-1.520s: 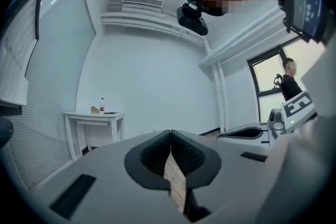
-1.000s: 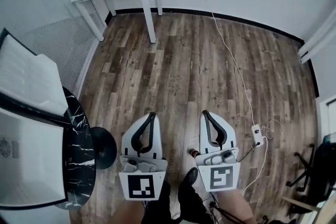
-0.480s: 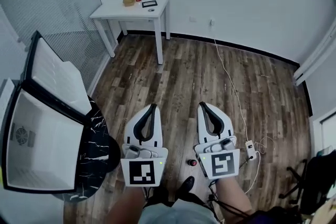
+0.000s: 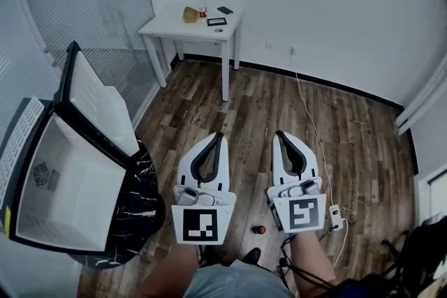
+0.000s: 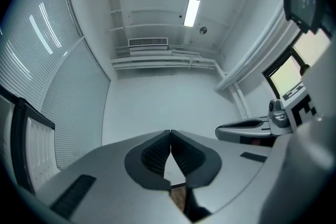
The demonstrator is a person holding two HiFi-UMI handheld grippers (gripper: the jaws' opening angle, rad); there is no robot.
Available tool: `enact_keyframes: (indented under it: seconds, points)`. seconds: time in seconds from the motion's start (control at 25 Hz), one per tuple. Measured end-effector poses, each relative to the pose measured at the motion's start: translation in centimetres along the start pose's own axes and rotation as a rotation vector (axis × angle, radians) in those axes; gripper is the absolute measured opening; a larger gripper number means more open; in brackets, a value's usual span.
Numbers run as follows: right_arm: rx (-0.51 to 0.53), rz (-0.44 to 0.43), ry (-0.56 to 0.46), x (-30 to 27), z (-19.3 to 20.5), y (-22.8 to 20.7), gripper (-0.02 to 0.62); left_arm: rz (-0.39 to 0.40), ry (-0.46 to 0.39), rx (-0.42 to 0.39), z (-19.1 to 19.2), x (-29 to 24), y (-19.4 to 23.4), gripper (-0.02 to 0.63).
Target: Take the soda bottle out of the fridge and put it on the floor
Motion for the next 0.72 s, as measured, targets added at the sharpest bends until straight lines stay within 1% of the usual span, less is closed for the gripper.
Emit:
enact_keyframes:
  seconds: [0.12, 0.24, 0.36, 0.52, 0.72]
  points:
    - [0.014, -0.004, -0.009, -0.2, -0.8, 0.5, 0.012, -0.012, -0.01, 0.011, -0.6, 0.1, 0.9, 0.017]
    - [0.019, -0.003, -0.031, -0.3, -1.6, 0.9, 0.011, -0.014, -0.029, -0.014, -1.2, 0.4, 1.3, 0.017]
    - [0.019, 0.007, -0.063, -0.3, -2.7, 1.1, 0.011, -0.017, -0.039, 0.003, -1.6, 0.7, 1.6, 0.017]
    - [0.028, -0.011, -0.052, -0.3, -2.8, 1.8, 0.011, -0.019, -0.05, -0.029, -2.1, 1.1, 1.8, 0.017]
    - [0.035, -0.009, -0.075, 0.2, -3.5, 2.2, 0.011, -0.026, -0.057, -0.055, -2.5, 1.9, 1.8, 0.017]
Point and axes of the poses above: the fingertips, and each gripper's own axes: x backward along the fingers, y to its left, z out of its underside, the point moved 1 cm from there along x, backward along the fingers, and after that the axes turned 13 degrees about y, right-handed, at the moved point
